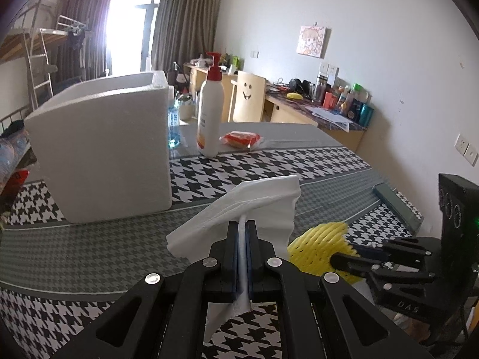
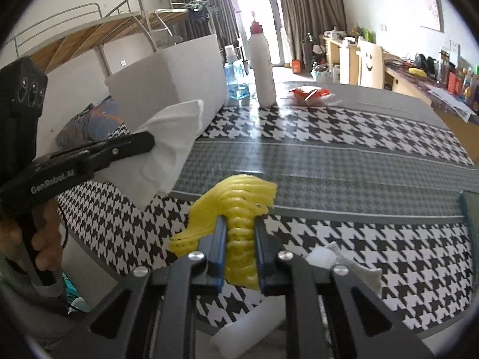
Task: Organize soft objects
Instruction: 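Grasp the yellow mesh sponge with the right tool while the left tool holds the tissues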
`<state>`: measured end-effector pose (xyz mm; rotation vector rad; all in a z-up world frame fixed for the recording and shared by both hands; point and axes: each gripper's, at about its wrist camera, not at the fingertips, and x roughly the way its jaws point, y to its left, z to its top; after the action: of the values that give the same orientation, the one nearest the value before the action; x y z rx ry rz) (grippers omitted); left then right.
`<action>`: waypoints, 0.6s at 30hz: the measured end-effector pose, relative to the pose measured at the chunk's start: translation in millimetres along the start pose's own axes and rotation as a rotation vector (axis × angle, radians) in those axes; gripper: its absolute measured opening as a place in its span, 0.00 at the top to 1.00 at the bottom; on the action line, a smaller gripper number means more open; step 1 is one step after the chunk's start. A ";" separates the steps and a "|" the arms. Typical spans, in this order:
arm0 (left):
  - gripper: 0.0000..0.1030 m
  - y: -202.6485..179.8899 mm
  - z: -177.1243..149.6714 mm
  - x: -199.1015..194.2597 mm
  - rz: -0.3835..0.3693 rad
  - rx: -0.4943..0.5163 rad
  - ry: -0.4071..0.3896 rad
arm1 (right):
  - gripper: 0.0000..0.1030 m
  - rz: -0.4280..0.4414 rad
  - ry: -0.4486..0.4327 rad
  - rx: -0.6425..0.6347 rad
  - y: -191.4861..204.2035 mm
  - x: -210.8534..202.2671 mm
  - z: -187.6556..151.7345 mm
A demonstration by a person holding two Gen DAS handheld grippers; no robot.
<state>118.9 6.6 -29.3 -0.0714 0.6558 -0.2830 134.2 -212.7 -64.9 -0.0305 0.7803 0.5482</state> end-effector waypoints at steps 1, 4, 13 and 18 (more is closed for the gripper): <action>0.96 0.6 0.3 -1.2 0.004 -0.001 -0.004 | 0.80 -0.008 -0.010 0.002 -0.8 -1.1 1.6; 0.96 1.6 0.0 -4.1 0.015 0.006 -0.013 | 0.80 -0.011 -0.038 0.013 -2.1 -8.7 5.3; 0.96 2.8 2.0 -9.7 0.021 0.007 -0.027 | 0.80 -0.040 -0.089 0.035 -2.2 -20.8 14.7; 0.96 3.8 2.1 -12.7 0.035 0.007 -0.033 | 0.80 -0.064 -0.116 0.049 -5.4 -27.4 21.7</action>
<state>111.5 13.8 -20.7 -0.0575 0.6225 -0.2496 135.2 -225.0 -31.7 0.0216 0.6768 0.4654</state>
